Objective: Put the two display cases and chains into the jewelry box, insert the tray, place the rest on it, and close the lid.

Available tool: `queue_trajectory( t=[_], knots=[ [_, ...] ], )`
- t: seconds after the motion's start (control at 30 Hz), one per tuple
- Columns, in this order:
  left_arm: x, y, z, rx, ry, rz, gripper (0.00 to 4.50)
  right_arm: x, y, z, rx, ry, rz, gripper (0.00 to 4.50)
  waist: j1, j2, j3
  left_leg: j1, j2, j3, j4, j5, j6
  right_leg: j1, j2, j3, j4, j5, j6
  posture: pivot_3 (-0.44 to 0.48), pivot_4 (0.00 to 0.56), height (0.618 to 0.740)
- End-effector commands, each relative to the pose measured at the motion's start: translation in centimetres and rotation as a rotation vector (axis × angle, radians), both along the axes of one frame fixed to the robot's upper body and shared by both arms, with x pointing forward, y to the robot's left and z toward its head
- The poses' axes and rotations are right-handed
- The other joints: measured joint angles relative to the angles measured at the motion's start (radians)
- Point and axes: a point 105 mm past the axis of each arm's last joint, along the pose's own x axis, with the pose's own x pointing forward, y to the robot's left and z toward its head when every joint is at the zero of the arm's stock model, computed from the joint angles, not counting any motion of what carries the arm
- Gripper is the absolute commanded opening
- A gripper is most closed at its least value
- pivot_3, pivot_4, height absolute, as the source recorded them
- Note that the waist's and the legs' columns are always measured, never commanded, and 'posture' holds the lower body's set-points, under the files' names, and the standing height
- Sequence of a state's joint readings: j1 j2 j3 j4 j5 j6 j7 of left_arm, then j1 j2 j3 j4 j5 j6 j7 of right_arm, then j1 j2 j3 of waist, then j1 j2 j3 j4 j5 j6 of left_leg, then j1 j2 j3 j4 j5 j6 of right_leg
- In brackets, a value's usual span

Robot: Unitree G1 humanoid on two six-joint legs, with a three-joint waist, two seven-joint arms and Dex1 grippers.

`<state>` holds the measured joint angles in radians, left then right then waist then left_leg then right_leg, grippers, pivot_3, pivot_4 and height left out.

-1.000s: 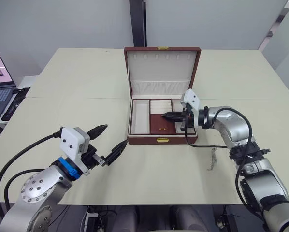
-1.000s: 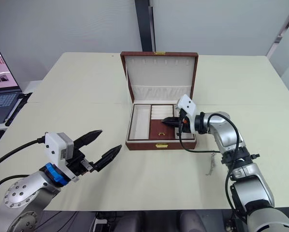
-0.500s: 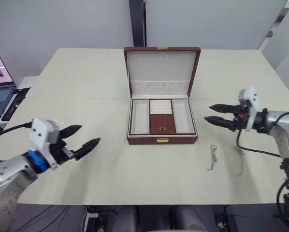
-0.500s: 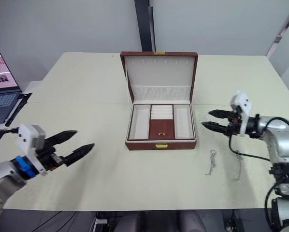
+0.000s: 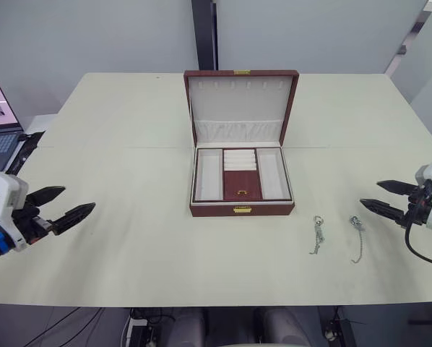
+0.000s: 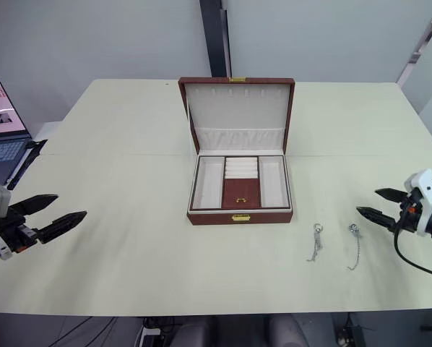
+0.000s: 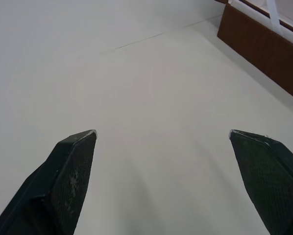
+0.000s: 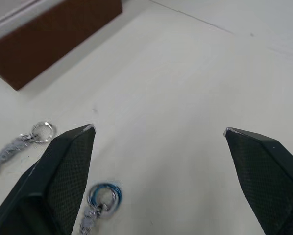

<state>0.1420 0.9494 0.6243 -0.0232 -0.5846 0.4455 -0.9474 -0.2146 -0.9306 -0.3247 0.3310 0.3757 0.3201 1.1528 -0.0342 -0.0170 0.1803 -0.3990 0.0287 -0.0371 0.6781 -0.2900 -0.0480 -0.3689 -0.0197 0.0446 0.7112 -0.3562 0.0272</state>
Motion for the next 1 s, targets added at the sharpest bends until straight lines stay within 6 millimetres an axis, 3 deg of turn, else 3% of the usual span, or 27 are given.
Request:
queue_trajectory(
  t=[0.03, 0.53, 0.8, 1.0],
  knots=[
    [0.0, 1.0, 1.7, 0.037, -0.054, 0.014, 4.5, 0.0, -1.2, 1.2, -0.009, -0.064, -0.044, 4.47, -0.001, 0.0, 0.0, 0.0, 0.0, 0.0, 0.0, 0.0, 0.0, 0.0, 0.0, 0.0, 0.0, 0.0, 0.0, 0.0, 0.15, 0.74],
    [0.4, 0.6, 1.3, 0.041, -0.062, -0.006, 4.5, -0.2, -1.1, 1.1, 0.018, -0.075, -0.065, 4.47, 0.0, 0.0, 0.0, 0.0, 0.0, 0.0, 0.0, 0.0, 0.0, 0.0, 0.0, 0.0, 0.001, 0.0, 0.0, 0.0, 0.15, 0.74],
    [0.7, -5.2, 0.1, 0.047, -0.055, -0.229, 4.5, -2.1, 1.2, 1.7, 0.111, -0.081, -0.082, 4.47, 0.003, 0.0, 0.0, -0.001, 0.0, 0.0, 0.0, 0.0, 0.0, 0.001, -0.001, 0.0, 0.0, 0.0, 0.0, 0.0, 0.15, 0.74],
    [-0.3, -13.4, -1.3, 0.07, -0.028, -0.581, 4.5, -3.6, 4.9, 1.2, 0.165, -0.128, -0.122, 4.47, 0.005, 0.0, 0.0, -0.001, 0.0, -0.002, 0.0, 0.0, 0.0, 0.001, 0.0, 0.002, 0.0, 0.0, 0.0, 0.0, 0.15, 0.74]
  ],
)
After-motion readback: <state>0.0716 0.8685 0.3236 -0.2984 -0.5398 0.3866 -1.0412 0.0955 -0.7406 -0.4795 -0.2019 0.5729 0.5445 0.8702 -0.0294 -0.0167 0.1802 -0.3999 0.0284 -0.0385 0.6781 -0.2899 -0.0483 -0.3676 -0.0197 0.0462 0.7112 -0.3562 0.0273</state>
